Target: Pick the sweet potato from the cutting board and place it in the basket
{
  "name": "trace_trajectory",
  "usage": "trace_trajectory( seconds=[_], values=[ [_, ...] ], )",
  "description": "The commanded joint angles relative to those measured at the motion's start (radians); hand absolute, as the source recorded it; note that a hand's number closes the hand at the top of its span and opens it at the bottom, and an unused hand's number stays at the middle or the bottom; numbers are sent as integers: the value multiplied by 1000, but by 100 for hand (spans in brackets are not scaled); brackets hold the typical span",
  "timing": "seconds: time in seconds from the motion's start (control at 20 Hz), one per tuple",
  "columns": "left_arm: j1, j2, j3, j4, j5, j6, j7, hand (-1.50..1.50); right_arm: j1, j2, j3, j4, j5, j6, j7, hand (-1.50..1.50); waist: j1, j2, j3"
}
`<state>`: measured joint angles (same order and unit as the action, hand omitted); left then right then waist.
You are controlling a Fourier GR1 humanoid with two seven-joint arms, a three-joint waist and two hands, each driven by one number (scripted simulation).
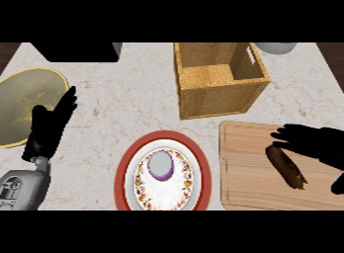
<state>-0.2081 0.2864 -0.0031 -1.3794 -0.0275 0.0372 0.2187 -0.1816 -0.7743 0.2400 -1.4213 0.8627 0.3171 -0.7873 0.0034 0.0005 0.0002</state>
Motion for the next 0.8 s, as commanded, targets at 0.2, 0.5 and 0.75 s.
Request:
trace_trajectory(
  seconds=[0.2,0.5,0.75],
  values=[
    [-14,-3,42,13,-23,-19,3,0,30,100,14,-6,99,9,3,-150,-4,-1,0],
    [53,-32,31,-61,-45,-30,12,0,-10,124,-27,109,162,-14,-64,-150,0,-1,0],
    [14,-60,28,-44,-74,-16,40,0,27,175,-9,75,234,1,2,-150,-2,-1,0]
  ],
)
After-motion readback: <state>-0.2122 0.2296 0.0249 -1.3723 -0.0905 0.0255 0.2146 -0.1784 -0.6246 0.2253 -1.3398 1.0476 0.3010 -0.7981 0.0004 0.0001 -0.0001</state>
